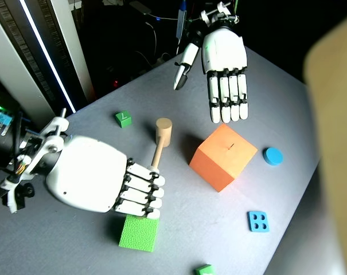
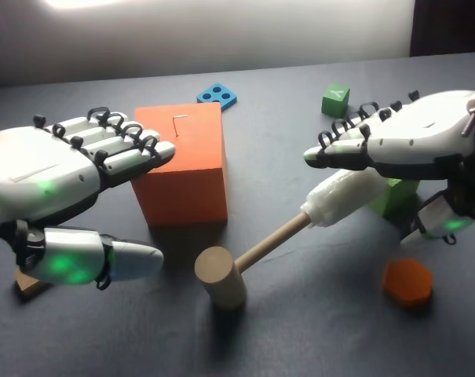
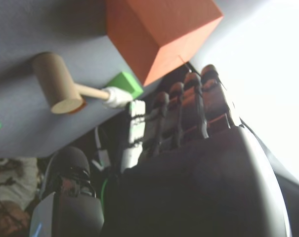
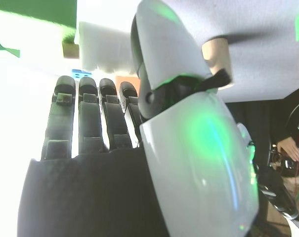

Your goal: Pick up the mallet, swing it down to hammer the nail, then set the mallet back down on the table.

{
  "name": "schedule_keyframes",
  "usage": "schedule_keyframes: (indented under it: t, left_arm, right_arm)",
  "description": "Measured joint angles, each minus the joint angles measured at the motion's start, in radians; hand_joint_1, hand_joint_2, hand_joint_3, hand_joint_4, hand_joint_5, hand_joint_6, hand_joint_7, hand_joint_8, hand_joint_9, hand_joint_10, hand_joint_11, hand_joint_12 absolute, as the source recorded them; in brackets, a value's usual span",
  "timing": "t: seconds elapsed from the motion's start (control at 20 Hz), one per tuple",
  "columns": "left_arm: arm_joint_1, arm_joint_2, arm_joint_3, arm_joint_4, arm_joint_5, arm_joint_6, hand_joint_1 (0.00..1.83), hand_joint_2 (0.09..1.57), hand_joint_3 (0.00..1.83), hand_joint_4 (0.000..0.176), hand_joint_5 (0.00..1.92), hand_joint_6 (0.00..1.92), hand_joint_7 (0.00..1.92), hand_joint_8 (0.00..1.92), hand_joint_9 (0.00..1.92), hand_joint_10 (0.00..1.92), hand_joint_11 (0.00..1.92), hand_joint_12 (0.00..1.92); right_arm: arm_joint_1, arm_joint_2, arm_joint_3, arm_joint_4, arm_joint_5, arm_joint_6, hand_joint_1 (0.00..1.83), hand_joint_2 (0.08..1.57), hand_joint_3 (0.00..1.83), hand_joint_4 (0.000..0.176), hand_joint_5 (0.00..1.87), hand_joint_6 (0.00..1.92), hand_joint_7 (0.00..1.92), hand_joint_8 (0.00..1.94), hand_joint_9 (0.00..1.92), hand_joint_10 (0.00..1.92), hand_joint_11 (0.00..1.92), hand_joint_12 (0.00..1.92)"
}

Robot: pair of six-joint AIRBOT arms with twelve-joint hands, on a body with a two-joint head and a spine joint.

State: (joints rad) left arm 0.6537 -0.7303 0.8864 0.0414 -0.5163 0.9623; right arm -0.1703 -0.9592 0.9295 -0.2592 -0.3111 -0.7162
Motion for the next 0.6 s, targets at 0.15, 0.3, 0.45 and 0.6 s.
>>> schedule_keyframes:
  t: [0.15,0.3,0.45,0.6]
  left_arm:
    - [0.000,-0.016,0.020,-0.002,0.000,0.000,0.00,1.16,0.00,0.000,0.00,0.00,0.00,0.00,0.00,0.00,0.00,0.00]
    - [0.002,-0.018,0.036,-0.006,-0.001,0.005,0.00,1.17,0.01,0.000,0.00,0.00,0.00,0.00,0.00,0.00,0.00,0.00]
    - [0.014,-0.023,0.047,-0.018,0.010,0.005,0.00,1.17,0.01,0.000,0.00,0.00,0.00,0.00,0.00,0.00,0.00,0.00]
    - [0.014,-0.029,0.053,-0.020,0.007,0.005,0.00,1.17,0.01,0.000,0.00,0.00,0.00,0.00,0.00,0.00,0.00,0.00]
  right_arm:
    - [0.008,-0.027,0.020,-0.005,-0.012,0.001,1.24,0.97,0.00,0.000,0.00,0.00,0.00,0.00,0.00,0.00,0.00,0.00]
    - [0.010,-0.093,0.072,-0.009,-0.034,0.008,1.22,0.98,0.00,0.000,0.00,0.00,0.00,0.00,0.00,0.00,0.00,0.00]
    - [-0.005,-0.161,0.127,-0.165,-0.049,0.181,1.22,0.97,0.00,0.000,0.00,0.00,0.00,0.00,0.00,0.00,0.02,0.01]
    - [-0.020,-0.193,0.161,-0.255,-0.050,0.241,1.27,0.98,0.00,0.000,0.00,0.00,0.00,0.00,0.00,0.00,0.01,0.01]
